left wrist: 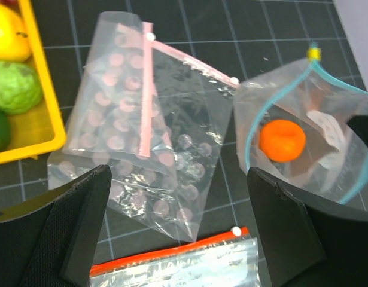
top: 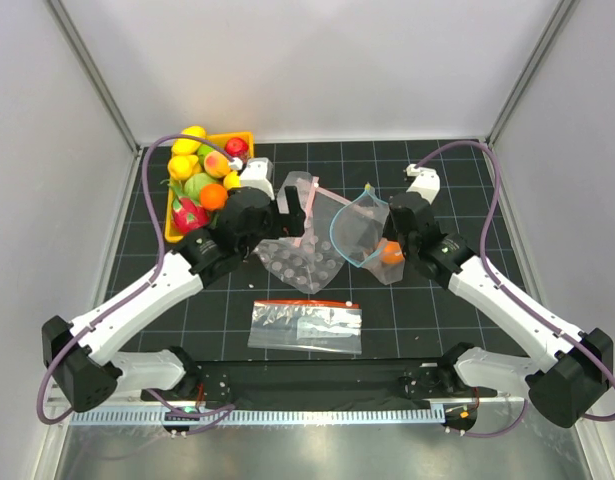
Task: Place the food in the zip-top bag and seal the zipper
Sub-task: Pick up the fake fruit from the bin, then place the fake fruit in the zipper food storage bag.
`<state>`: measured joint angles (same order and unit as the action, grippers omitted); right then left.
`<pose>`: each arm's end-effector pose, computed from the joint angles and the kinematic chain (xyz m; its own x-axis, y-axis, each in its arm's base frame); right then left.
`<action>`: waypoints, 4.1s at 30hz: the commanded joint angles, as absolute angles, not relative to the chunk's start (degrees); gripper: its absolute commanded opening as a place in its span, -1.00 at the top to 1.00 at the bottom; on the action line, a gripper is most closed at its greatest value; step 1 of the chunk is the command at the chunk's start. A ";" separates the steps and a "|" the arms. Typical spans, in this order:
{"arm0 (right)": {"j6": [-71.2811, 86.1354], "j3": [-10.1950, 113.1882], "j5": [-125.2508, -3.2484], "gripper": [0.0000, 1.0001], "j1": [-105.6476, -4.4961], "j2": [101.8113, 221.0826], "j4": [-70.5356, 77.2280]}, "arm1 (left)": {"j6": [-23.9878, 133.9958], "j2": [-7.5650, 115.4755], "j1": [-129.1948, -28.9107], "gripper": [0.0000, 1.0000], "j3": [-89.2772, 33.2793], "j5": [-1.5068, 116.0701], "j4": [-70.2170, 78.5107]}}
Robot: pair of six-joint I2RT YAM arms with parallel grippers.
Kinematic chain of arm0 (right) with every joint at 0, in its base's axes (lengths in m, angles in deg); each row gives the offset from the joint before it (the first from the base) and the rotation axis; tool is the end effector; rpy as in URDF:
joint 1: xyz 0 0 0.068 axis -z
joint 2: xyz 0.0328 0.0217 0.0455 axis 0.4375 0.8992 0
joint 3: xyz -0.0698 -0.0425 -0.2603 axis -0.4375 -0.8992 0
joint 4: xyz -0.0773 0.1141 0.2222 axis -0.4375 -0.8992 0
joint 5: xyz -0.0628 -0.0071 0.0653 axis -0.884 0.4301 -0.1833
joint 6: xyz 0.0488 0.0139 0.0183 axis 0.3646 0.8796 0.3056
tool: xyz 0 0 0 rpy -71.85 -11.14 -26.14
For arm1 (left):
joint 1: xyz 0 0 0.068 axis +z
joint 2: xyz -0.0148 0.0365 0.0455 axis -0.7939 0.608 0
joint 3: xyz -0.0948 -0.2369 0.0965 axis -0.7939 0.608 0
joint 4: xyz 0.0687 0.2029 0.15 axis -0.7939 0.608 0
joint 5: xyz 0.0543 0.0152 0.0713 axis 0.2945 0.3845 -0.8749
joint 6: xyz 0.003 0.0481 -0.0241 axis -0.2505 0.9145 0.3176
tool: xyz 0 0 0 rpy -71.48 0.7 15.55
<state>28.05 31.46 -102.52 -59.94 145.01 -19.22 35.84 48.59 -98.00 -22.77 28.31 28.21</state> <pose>0.2148 0.1230 0.3170 -0.4492 0.1754 -0.8760 0.0939 0.9844 0.1489 0.2020 -0.1870 0.3629 -0.4813 -0.1927 -0.8551 0.2278 0.9145 -0.3343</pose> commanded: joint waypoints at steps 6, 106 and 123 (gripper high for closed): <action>28.47 31.76 -101.86 0.98 -59.78 143.74 -17.15 | 27.56 50.18 -88.34 -1.00 -20.34 26.52 27.69; 29.26 29.56 -97.12 0.98 -59.78 142.42 -13.99 | 46.63 62.31 -110.47 -0.99 -21.84 39.53 6.07; 29.35 29.56 -96.85 0.98 -59.78 142.94 -13.81 | 49.10 46.76 -109.51 -0.99 -14.46 22.50 5.72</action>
<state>28.67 29.51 -96.16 -59.94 143.98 -16.64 48.21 49.46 -110.11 -15.95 31.70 7.03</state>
